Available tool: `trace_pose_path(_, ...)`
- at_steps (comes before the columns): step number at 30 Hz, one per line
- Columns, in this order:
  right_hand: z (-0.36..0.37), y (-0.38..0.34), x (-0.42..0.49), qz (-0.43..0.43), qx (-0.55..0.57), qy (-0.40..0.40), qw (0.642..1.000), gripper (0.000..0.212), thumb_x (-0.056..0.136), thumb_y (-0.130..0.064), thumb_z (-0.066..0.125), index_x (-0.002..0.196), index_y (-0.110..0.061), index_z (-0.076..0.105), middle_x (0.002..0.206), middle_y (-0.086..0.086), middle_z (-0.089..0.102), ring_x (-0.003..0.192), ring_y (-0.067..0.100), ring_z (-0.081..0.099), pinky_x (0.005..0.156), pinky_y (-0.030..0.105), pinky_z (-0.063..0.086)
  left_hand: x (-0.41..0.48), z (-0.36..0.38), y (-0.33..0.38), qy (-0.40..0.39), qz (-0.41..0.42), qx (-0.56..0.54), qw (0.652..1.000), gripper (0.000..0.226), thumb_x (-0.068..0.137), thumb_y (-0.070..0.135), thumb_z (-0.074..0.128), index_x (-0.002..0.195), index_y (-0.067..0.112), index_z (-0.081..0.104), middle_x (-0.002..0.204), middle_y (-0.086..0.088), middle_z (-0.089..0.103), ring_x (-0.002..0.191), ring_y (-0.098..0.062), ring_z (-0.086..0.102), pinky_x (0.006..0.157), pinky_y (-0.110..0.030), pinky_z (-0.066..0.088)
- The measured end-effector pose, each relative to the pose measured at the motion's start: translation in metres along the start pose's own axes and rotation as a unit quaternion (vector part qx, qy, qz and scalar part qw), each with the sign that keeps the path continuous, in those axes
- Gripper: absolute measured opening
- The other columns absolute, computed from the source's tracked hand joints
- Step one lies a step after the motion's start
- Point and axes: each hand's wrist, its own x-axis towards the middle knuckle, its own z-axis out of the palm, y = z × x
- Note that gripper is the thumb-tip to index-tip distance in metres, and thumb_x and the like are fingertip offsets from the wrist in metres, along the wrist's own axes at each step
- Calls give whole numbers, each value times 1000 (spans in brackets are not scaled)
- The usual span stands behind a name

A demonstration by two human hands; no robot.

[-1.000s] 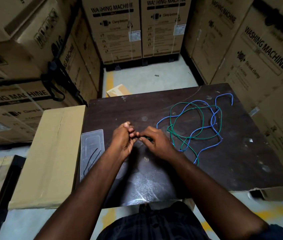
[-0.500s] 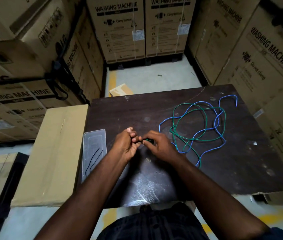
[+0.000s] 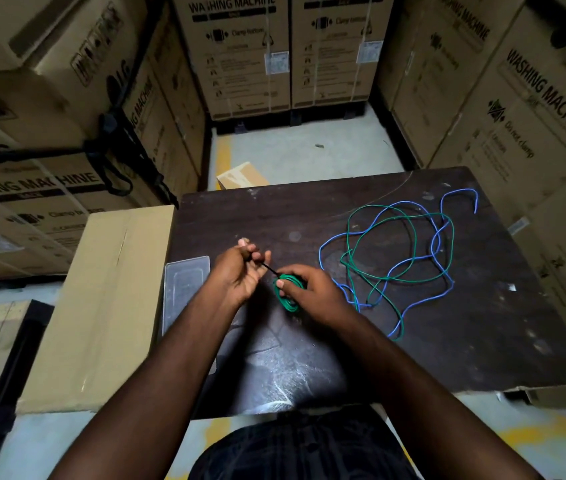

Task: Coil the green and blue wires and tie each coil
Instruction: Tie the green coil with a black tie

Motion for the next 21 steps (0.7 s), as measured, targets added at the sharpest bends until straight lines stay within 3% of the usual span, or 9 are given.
trace_pose_path(5,3,-7,10,8,20,4,1000,5,85,-20,68,89,-21,70,82,-7,70,75,2,60,75,27,50,19,-2,2,18,17,19,1000,37,99,0,26,72,20,42,42,9,38,33,-4,32,65,-22,43)
trace_pose_path(10,11,-10,15,10,52,-34,998,5,87,-13,66,87,-17,68,75,-9,64,70,3,54,67,23,46,36,-6,4,30,-32,23,999,42,98,1,17,67,21,38,38,6,33,29,-3,25,44,-13,41)
trace_pose_path(16,14,-3,22,26,49,-28,998,6,88,-14,64,85,-19,66,71,-11,61,66,-1,52,66,18,43,47,-8,7,26,-49,53,997,41,98,3,17,67,20,37,37,6,33,28,-4,24,42,-12,41)
trace_pose_path(19,23,1,27,44,71,0,997,8,86,-18,63,80,-24,64,68,-13,62,64,-3,52,64,16,42,56,-11,11,38,-47,97,993,39,101,5,22,70,19,42,40,7,42,29,-3,35,45,-16,48)
trace_pose_path(21,28,4,34,52,73,21,996,10,88,-17,64,80,-24,65,70,-12,63,66,-2,53,67,18,43,60,-12,17,60,-19,174,983,31,103,11,31,80,13,52,55,3,59,36,-3,53,48,-20,54)
